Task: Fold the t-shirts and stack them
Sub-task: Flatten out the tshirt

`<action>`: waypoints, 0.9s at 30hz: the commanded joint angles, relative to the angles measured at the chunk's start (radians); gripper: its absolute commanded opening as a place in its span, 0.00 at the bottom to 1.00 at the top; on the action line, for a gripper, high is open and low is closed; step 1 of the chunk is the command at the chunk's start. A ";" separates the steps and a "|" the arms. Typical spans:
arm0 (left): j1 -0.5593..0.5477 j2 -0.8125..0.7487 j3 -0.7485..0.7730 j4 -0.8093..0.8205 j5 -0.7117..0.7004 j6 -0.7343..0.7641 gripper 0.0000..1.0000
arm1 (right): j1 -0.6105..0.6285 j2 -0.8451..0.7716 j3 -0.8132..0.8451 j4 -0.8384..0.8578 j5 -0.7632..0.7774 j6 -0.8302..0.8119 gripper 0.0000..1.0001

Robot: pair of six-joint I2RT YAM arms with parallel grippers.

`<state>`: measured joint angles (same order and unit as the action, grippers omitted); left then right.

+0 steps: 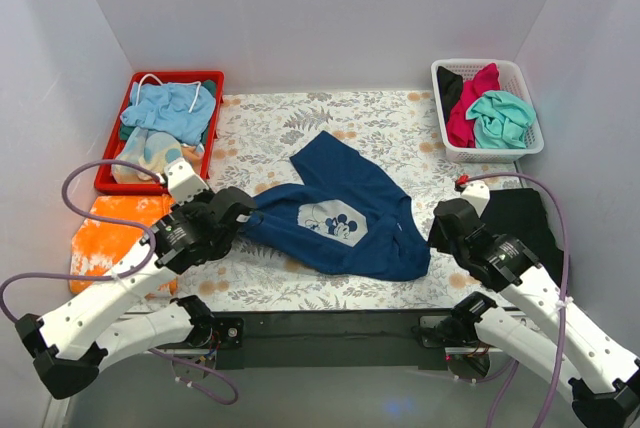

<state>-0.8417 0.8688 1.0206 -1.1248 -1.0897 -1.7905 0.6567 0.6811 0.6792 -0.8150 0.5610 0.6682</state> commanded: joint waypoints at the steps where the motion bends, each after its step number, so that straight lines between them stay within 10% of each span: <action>1: -0.003 0.024 -0.051 0.054 0.042 -0.015 0.00 | 0.004 -0.026 0.043 0.037 -0.032 -0.001 0.49; 13: -0.003 0.018 -0.117 0.039 0.099 -0.073 0.00 | 0.018 0.218 -0.090 0.445 -0.110 -0.114 0.46; 15: -0.003 0.019 -0.117 0.040 0.100 -0.072 0.00 | 0.018 0.262 -0.076 0.513 -0.064 -0.148 0.72; 20: -0.003 0.016 -0.117 0.039 0.108 -0.078 0.00 | 0.014 0.353 -0.079 0.657 -0.056 -0.251 0.79; 27: -0.003 -0.010 -0.125 0.034 0.116 -0.081 0.00 | -0.011 0.486 -0.098 0.775 -0.136 -0.259 0.53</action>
<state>-0.8417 0.8864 0.9058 -1.0904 -0.9615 -1.8568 0.6609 1.1225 0.5831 -0.1696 0.4599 0.4370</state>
